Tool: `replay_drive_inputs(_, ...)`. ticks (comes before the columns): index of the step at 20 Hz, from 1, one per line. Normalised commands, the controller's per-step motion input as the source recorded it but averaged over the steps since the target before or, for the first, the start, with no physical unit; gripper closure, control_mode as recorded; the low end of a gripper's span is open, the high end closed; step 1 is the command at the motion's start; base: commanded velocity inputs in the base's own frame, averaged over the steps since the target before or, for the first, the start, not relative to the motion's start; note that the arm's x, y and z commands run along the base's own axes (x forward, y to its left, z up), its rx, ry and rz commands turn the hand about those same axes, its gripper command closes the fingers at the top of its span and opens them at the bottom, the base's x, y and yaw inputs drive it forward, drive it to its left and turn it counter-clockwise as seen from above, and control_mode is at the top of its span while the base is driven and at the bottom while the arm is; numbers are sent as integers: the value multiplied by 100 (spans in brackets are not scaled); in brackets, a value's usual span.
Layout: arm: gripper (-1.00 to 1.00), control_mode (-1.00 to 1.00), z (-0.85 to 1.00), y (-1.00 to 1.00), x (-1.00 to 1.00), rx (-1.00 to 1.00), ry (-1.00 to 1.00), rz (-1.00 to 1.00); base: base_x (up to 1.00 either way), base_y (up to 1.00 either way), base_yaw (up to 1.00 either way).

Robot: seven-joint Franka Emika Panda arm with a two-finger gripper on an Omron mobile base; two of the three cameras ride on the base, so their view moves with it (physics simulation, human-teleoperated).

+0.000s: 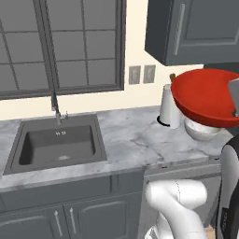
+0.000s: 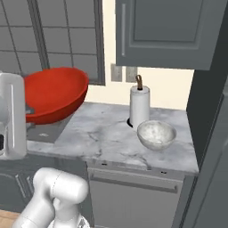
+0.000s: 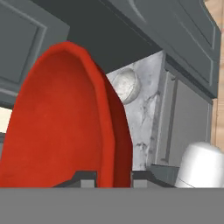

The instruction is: Open the cabinet. Pick the bowls from the counter and place them in the cabinet. Then close the cabinet.

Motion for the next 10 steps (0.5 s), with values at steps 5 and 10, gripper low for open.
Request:
replay_drive_inputs(5, 100, 100, 0, 0, 0, 0, 0, 0, -100, 10, -2)
replay_drive_inputs(10, 100, 100, 0, 0, 0, 0, 0, 0, -100, 11, -6)
